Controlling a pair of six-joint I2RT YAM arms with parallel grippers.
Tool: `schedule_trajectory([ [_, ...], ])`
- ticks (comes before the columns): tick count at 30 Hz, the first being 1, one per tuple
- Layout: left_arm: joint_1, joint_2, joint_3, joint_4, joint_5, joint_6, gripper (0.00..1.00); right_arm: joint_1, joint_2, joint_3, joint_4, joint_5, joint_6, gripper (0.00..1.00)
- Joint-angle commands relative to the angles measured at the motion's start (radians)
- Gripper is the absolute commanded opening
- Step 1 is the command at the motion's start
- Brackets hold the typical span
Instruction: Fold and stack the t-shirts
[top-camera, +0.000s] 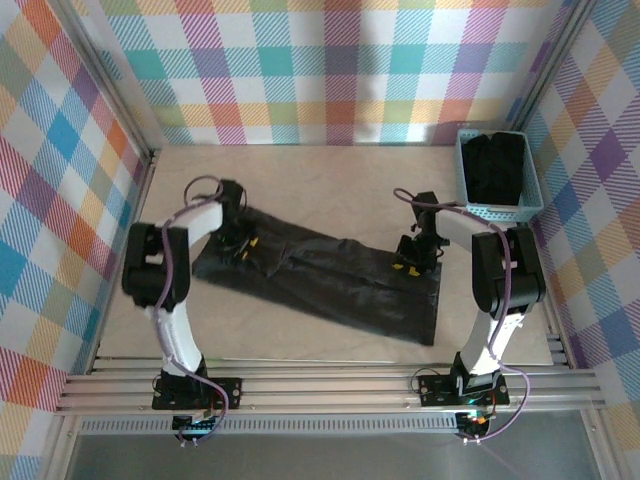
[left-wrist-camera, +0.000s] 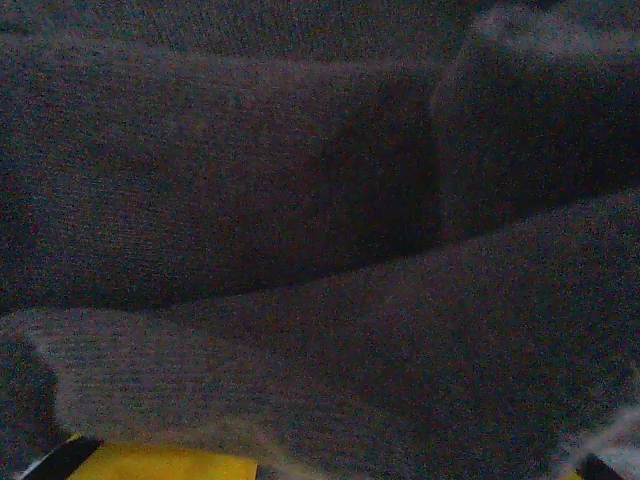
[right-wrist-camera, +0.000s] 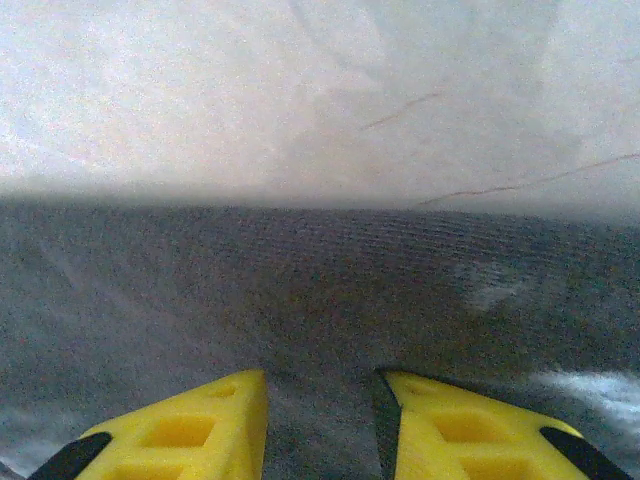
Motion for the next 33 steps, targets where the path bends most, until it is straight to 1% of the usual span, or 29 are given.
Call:
schedule_trajectory([
  [1,0.000,0.216,0.243,0.029,0.034,0.033,0.34,0.000,-0.050,-0.082,-0.026,-0.023,0.090,0.35],
  [3,-0.023,0.325,0.429,0.073,0.068,0.022,0.34,0.029,-0.090,-0.157,0.024,-0.077,0.165,0.35],
  [5,-0.051,0.449,0.623,0.082,0.113,0.000,0.33,0.097,-0.109,-0.219,0.086,-0.127,0.249,0.36],
  [9,-0.119,0.704,1.017,0.072,0.188,-0.056,0.31,0.323,-0.087,-0.221,0.163,-0.162,0.419,0.35],
  [11,-0.148,0.785,1.146,0.093,0.197,-0.085,0.31,0.420,-0.058,-0.182,0.178,-0.157,0.487,0.35],
  [13,-0.165,0.826,1.200,0.168,0.197,-0.128,0.31,0.491,-0.028,-0.131,0.185,-0.136,0.534,0.35],
  [16,-0.174,0.865,1.216,0.308,0.194,-0.212,0.32,0.532,0.018,-0.065,0.216,-0.111,0.577,0.35],
  [17,-0.174,0.880,1.238,0.324,0.199,-0.226,0.33,0.537,0.029,-0.045,0.216,-0.101,0.577,0.36],
  [19,-0.170,0.900,1.313,0.311,0.209,-0.215,0.37,0.541,0.031,-0.005,0.202,-0.075,0.571,0.36],
  [21,-0.160,0.856,1.336,0.280,0.209,-0.180,0.43,0.542,-0.006,-0.016,0.232,-0.059,0.573,0.39],
  [23,-0.150,0.763,1.334,0.215,0.187,-0.118,0.51,0.548,-0.075,-0.042,0.267,-0.052,0.578,0.44],
  [25,-0.149,0.640,1.325,0.107,0.151,-0.015,0.55,0.558,-0.155,-0.064,0.260,-0.029,0.584,0.48],
  [26,-0.154,0.561,1.288,0.045,0.135,0.035,0.55,0.564,-0.203,-0.073,0.242,-0.012,0.588,0.48],
  [27,-0.162,0.468,1.200,-0.002,0.124,0.069,0.55,0.567,-0.254,-0.091,0.226,0.007,0.593,0.49],
  [29,-0.187,0.261,0.925,-0.028,0.102,0.116,0.55,0.567,-0.362,-0.148,0.201,0.047,0.608,0.49],
  [31,-0.217,0.033,0.584,0.004,0.066,0.151,0.53,0.563,-0.476,-0.224,0.188,0.094,0.606,0.49],
  [33,-0.250,-0.173,0.278,-0.016,0.052,0.170,0.47,0.540,-0.584,-0.314,0.196,0.096,0.568,0.48],
])
